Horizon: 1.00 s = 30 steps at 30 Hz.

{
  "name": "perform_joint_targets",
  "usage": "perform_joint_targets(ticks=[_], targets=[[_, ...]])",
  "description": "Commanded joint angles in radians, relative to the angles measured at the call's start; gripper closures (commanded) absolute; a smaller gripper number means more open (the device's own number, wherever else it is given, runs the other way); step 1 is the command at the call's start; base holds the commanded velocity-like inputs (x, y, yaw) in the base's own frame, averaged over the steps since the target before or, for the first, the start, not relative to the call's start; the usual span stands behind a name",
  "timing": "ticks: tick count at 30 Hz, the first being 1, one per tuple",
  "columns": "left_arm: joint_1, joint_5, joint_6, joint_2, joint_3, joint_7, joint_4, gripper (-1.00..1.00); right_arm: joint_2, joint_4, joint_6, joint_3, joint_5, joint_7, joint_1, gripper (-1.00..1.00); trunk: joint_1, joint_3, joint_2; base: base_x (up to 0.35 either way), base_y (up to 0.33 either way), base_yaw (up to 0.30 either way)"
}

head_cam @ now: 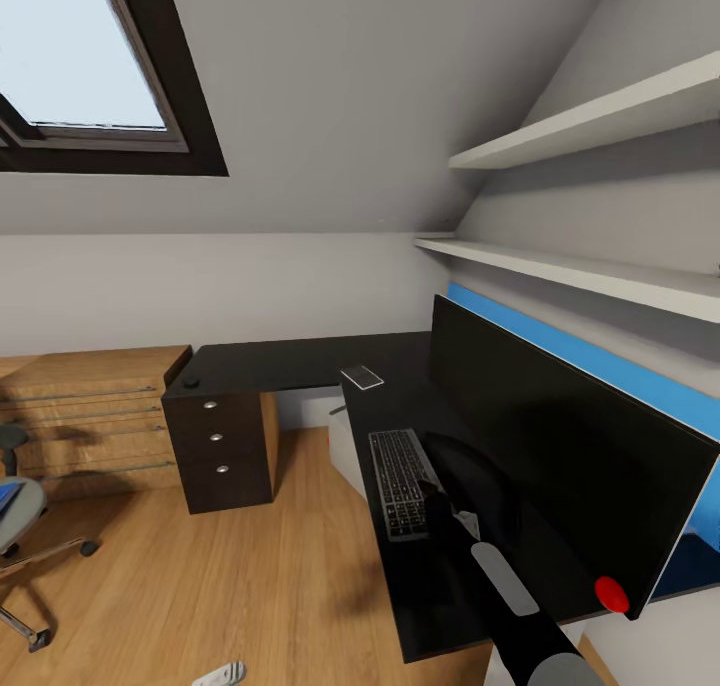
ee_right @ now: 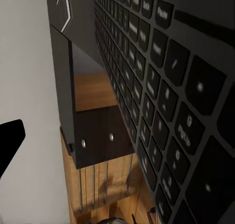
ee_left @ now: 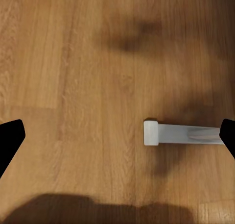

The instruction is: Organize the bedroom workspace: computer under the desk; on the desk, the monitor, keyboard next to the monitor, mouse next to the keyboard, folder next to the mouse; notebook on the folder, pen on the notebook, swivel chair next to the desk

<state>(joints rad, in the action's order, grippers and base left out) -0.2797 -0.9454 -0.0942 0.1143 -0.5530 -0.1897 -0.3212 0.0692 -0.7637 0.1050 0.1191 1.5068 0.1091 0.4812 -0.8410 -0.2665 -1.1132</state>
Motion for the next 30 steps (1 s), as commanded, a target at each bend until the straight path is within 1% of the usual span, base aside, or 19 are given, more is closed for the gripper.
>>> perform_joint_targets(ticks=[1, 6, 17, 21, 30], targets=[[-0.001, -0.010, -0.005, 0.001, -0.008, -0.002, 0.001, -1.00, 0.000, -0.002, 0.001, 0.001, 0.006, 0.006, 0.000, -1.00, 0.000, -0.001, -0.001, 0.000, -0.141, 0.000], [-0.001, -0.010, -0.005, 0.001, -0.008, -0.003, 0.001, -1.00, 0.000, -0.002, 0.001, 0.001, 0.006, 0.006, 0.000, -1.00, 0.000, -0.001, -0.001, 0.000, -0.109, 0.000], [-0.001, -0.010, -0.005, 0.001, -0.007, -0.004, 0.001, -1.00, 0.000, -0.002, 0.001, 0.001, 0.006, 0.006, 0.000, -1.00, 0.000, -0.001, -0.001, -0.007, -0.009, 0.000], [-0.001, -0.010, -0.004, 0.001, -0.008, -0.004, 0.001, -1.00, 0.000, -0.002, 0.001, 0.001, 0.006, 0.006, 0.000, -1.00, 0.000, -0.001, -0.001, -0.215, 0.000, 0.000], [-0.001, -0.010, -0.004, 0.001, -0.009, -0.004, 0.001, -1.00, 0.000, -0.002, 0.001, 0.001, 0.006, 0.006, 0.000, -1.00, 0.000, -0.001, -0.001, -0.323, 0.000, 0.000]])
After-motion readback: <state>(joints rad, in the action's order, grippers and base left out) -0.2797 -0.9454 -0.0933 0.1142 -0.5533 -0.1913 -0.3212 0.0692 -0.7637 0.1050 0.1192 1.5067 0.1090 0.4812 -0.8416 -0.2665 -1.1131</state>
